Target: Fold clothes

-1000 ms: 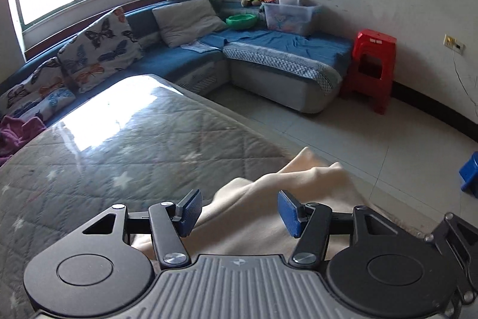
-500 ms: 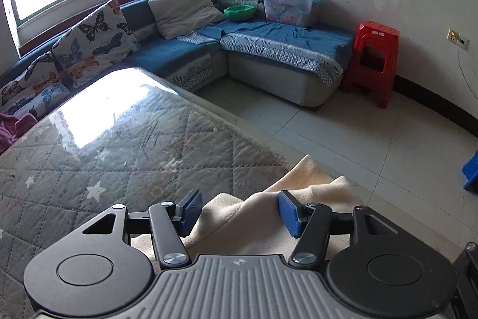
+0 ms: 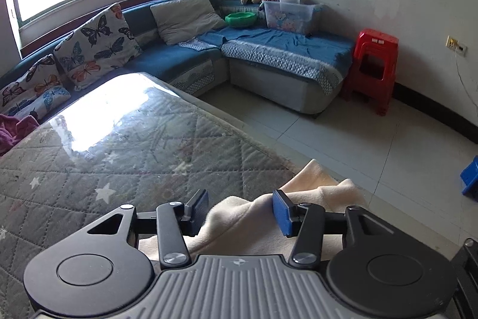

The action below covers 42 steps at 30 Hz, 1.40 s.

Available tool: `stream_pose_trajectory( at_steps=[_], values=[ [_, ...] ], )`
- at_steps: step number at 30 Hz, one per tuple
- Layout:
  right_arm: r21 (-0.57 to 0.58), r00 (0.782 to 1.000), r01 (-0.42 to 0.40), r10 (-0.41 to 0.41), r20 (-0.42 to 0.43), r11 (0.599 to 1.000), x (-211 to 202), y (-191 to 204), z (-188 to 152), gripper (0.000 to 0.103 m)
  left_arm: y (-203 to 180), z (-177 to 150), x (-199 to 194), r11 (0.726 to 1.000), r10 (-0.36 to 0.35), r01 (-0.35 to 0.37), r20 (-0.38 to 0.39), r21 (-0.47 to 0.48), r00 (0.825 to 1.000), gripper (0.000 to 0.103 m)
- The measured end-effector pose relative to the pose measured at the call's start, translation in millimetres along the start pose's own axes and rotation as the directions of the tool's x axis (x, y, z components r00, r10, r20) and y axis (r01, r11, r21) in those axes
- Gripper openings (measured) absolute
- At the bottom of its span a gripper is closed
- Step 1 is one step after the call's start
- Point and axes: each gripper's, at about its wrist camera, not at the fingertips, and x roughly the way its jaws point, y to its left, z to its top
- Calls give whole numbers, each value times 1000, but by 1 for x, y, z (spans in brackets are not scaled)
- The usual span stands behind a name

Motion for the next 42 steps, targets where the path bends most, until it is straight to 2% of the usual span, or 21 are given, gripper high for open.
stream_pose_trajectory(
  at_steps=[7,11,14,18,24,34,42],
  values=[
    [3,1000,-2,2,3,1000,0,0,0,103,25,-15,-15,999,30,-29,-16,40,999,50],
    [5,1000,-3,3,4,1000,0,-1,0,103,34,-18,-8,1000,19,-19,-28,-4,999,50],
    [4,1000,-2,2,2,1000,1,0,0,103,32,-19,-4,1000,27,-27,-17,1,999,52],
    [3,1000,0,0,2,1000,1,1,-1,103,38,-17,-12,1000,6,-6,-14,-27,1000,52],
    [2,1000,1,-1,2,1000,1,2,-1,103,46,-19,-25,999,24,-24,1,-31,1000,51],
    [-5,1000,6,-6,-5,1000,2,4,-2,103,56,-24,-10,997,59,-60,-24,-57,998,52],
    [-22,1000,16,-17,-15,1000,2,8,-2,103,67,-28,-36,995,73,-73,1,-68,997,51]
  ],
)
